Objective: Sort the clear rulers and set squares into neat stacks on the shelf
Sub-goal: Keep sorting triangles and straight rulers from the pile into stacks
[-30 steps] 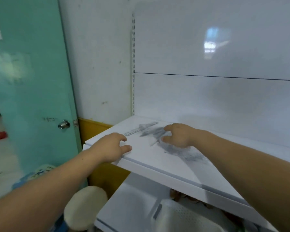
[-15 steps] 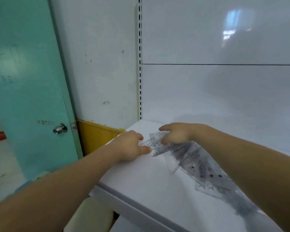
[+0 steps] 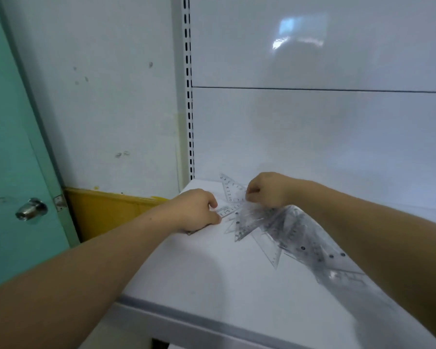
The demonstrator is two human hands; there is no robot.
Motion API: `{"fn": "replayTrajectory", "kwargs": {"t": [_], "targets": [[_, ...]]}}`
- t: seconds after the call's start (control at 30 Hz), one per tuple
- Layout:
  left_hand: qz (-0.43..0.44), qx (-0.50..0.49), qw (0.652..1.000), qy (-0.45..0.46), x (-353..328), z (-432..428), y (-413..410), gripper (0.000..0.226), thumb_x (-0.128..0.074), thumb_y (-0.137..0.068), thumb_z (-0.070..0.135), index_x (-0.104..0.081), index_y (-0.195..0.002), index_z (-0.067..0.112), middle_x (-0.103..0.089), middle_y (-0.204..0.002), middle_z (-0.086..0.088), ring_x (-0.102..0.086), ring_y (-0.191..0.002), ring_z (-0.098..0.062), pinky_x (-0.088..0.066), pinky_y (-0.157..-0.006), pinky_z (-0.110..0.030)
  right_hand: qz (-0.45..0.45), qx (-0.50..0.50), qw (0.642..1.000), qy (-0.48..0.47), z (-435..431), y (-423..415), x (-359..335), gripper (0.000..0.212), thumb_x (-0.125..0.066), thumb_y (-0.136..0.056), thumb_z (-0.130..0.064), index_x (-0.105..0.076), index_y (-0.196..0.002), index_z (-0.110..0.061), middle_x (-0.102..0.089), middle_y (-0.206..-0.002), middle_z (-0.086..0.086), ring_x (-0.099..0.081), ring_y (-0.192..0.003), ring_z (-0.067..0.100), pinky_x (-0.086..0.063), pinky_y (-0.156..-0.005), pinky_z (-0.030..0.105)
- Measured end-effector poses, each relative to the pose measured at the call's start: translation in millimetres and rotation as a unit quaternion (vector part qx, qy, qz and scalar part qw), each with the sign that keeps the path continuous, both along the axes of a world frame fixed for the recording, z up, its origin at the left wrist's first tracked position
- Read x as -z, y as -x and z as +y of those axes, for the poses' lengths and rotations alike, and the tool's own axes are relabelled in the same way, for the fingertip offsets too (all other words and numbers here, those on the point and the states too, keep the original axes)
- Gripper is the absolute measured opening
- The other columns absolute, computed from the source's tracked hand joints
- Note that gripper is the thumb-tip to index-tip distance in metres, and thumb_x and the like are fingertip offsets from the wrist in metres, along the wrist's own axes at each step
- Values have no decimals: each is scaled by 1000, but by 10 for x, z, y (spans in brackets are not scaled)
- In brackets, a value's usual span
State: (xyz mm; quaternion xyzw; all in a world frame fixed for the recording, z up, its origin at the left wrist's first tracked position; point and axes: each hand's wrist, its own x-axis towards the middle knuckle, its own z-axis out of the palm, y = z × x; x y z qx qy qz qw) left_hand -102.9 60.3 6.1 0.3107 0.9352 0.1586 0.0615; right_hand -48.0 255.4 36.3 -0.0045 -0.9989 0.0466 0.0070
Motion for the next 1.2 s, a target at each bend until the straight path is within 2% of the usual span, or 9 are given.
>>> {"fn": "replayTrajectory", "kwargs": {"t": [0.1,0.2,0.4,0.53,0.63,0.7,0.83,0.97,1.2], "targets": [[58,49,997,-9,21,-1,-48,52,-59,-87,45,-51,-132,21,-52,-130,0,-53,-112,-17,-42,-92,-27,62,51,997,-22,17,-162,-51,34,-37,-100,-24,-64,-115,-10,-63,-119,6,-55,-107,25,-42,-88,30],[74,109,991,-20,11,114,-117,60,-55,-84,58,-50,-134,24,-47,-136,-2,-41,-126,-22,-37,-102,-36,74,107,991,-20,69,-387,-41,36,-30,-102,-24,-56,-122,-7,-58,-120,13,-53,-110,31,-43,-94,38],[30,147,988,-36,38,274,-214,46,-58,-87,49,-59,-125,23,-54,-126,-5,-42,-122,-22,-41,-100,-36,31,186,981,36,144,-927,160,30,-33,-101,-20,-45,-120,0,-42,-111,13,-49,-99,32,-39,-85,35],[10,122,990,-69,-3,302,-298,26,-63,-87,32,-65,-109,17,-57,-120,-4,-53,-108,-22,-43,-85,-27,80,212,970,92,224,-1114,170,18,-44,-97,-17,-51,-111,-8,-39,-82,-1,-48,-83,25,-31,-65,25],[-30,118,991,-60,-1,316,-351,41,-68,-82,41,-61,-113,15,-59,-116,-3,-56,-102,-23,-45,-84,-28,105,210,964,128,285,-1179,107,46,-48,-96,-15,-37,-142,-13,-45,-83,-4,-47,-80,15,-34,-70,21],[-39,106,992,-63,-2,327,-364,49,-69,-81,42,-56,-121,17,-56,-118,-1,-54,-103,-19,-44,-86,-28,123,203,962,136,331,-1221,82,47,-47,-97,-15,-36,-142,-15,-48,-83,-7,-48,-83,14,-34,-69,21],[-40,87,990,-108,7,366,-388,32,-70,-82,33,-56,-106,18,-59,-103,-1,-54,-88,-18,-40,-69,-26,167,177,959,146,431,-1298,66,46,-46,-97,-17,-35,-142,-16,-49,-78,-7,-47,-72,5,-33,-62,17],[-27,63,977,-201,-2,394,-442,3,-52,-93,18,-54,-94,20,-60,-95,-3,-60,-83,-22,-46,-67,-30,225,154,950,155,518,-1378,79,47,-46,-97,-14,-35,-143,-14,-45,-81,-9,-45,-80,10,-33,-75,21],[-89,83,954,-275,-169,572,-643,9,-45,-99,21,-50,-106,23,-56,-88,-1,-51,-71,-14,-42,-58,-25,298,193,920,166,619,-1613,95,49,-45,-96,-13,-34,-144,-15,-47,-98,1,-46,-90,14,-34,-82,24]]}}
